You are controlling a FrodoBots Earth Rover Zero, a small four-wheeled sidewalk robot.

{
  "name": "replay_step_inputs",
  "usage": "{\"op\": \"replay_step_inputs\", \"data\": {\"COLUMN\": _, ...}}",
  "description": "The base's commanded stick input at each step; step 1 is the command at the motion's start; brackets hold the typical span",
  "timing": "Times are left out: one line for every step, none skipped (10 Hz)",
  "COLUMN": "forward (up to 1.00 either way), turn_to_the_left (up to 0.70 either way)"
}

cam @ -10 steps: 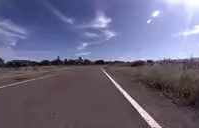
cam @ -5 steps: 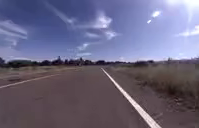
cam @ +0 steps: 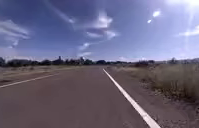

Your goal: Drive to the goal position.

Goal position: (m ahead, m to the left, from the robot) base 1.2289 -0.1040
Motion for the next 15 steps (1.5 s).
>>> {"op": "replay_step_inputs", "data": {"forward": 1.0, "turn_to_the_left": 0.0}}
{"op": "replay_step_inputs", "data": {"forward": 1.0, "turn_to_the_left": 0.0}}
{"op": "replay_step_inputs", "data": {"forward": 1.0, "turn_to_the_left": 0.0}}
{"op": "replay_step_inputs", "data": {"forward": 1.0, "turn_to_the_left": 0.0}}
{"op": "replay_step_inputs", "data": {"forward": 1.0, "turn_to_the_left": 0.0}}
{"op": "replay_step_inputs", "data": {"forward": 1.0, "turn_to_the_left": 0.0}}
{"op": "replay_step_inputs", "data": {"forward": 1.0, "turn_to_the_left": 0.0}}
{"op": "replay_step_inputs", "data": {"forward": 1.0, "turn_to_the_left": 0.0}}
{"op": "replay_step_inputs", "data": {"forward": 1.0, "turn_to_the_left": 0.0}}
{"op": "replay_step_inputs", "data": {"forward": 1.0, "turn_to_the_left": 0.0}}
{"op": "replay_step_inputs", "data": {"forward": 1.0, "turn_to_the_left": 0.0}}
{"op": "replay_step_inputs", "data": {"forward": 1.0, "turn_to_the_left": 0.0}}
{"op": "replay_step_inputs", "data": {"forward": 1.0, "turn_to_the_left": 0.0}}
{"op": "replay_step_inputs", "data": {"forward": 1.0, "turn_to_the_left": 0.0}}
{"op": "replay_step_inputs", "data": {"forward": 1.0, "turn_to_the_left": 0.0}}
